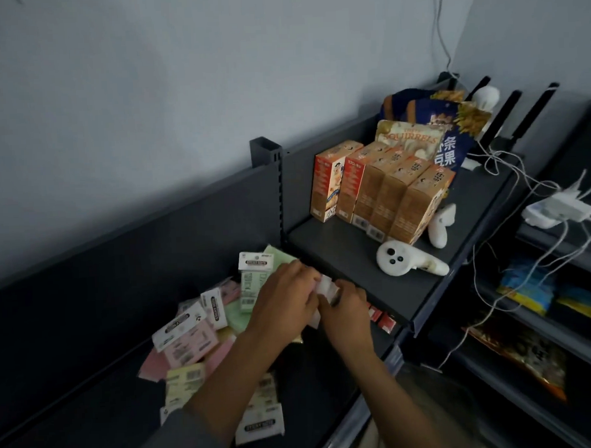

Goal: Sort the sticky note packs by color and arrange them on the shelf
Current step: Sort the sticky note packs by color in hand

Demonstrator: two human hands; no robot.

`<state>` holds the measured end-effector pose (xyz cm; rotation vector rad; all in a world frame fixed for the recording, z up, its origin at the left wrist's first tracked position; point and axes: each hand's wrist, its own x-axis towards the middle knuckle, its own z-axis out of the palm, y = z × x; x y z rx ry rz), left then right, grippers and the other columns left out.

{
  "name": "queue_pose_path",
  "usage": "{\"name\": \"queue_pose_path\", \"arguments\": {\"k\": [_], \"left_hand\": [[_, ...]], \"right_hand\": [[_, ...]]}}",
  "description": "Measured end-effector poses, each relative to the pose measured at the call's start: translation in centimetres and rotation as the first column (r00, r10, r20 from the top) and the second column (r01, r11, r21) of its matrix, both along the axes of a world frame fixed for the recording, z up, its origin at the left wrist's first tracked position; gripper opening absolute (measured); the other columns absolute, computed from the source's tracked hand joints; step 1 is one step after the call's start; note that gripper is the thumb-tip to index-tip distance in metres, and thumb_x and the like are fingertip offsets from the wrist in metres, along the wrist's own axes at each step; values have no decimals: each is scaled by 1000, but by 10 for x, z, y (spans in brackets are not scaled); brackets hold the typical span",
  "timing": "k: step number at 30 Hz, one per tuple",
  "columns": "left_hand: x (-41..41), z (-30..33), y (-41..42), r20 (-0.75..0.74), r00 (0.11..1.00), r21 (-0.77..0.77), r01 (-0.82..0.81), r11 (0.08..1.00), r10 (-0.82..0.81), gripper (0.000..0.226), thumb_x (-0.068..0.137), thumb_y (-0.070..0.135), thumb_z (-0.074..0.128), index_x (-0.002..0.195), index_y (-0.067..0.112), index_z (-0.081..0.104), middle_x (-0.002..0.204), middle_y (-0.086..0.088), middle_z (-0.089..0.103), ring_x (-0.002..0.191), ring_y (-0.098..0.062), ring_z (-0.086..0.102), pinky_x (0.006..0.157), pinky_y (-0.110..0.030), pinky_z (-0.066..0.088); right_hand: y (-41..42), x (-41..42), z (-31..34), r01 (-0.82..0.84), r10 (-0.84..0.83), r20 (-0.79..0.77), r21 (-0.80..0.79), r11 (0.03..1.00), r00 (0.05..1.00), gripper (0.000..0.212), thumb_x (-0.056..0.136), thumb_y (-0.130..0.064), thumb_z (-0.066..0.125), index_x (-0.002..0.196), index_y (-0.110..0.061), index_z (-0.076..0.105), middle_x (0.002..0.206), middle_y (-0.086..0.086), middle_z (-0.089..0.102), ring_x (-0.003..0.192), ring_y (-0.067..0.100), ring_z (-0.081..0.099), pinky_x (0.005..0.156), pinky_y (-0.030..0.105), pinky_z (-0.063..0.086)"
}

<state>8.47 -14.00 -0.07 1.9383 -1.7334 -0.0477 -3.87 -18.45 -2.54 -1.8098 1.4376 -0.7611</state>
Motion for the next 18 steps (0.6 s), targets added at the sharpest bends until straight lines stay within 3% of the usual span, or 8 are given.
{"name": "queue_pose_path", "arguments": {"k": [5,9,12,16,18], "left_hand": [[2,-8,-5,-24,1000,35,21,999,-20,28,92,19,60,119,24,62,114,3,55,104,-16,51,83,-35,48],[6,-8,-24,-5,1000,93,25,995,-25,34,91,15,58,123,25,61,119,2,59,107,-20,54,86,-40,48],[2,-10,-40,28,1000,133,-17,991,13,40,90,20,59,129,26,59,124,1,60,110,-21,56,90,-39,49],[-10,-16,-56,111,992,171,-82,982,63,34,89,28,61,123,29,60,117,2,62,108,-20,55,88,-34,47],[-14,-17,-59,142,986,182,-112,977,87,33,87,26,62,120,27,62,116,2,62,109,-19,54,90,-35,46]], "right_hand": [[-5,3,-6,-4,5,-19,47,999,1000,43,90,-24,68,127,-5,56,126,18,55,111,31,56,83,25,40],[-14,3,-8,-48,48,0,70,996,999,33,88,-26,69,115,-9,59,112,11,59,106,30,58,84,36,50],[-13,-3,-8,-89,89,-11,68,994,996,35,88,-31,68,118,-16,58,113,7,54,101,26,54,84,34,46],[-12,-3,-16,-173,175,39,-43,984,984,20,85,-5,68,105,-5,65,103,11,60,96,22,54,91,39,48],[-13,-4,-25,-218,219,34,-30,976,975,17,87,-1,66,104,-2,67,108,14,62,94,1,47,93,17,43]]}}
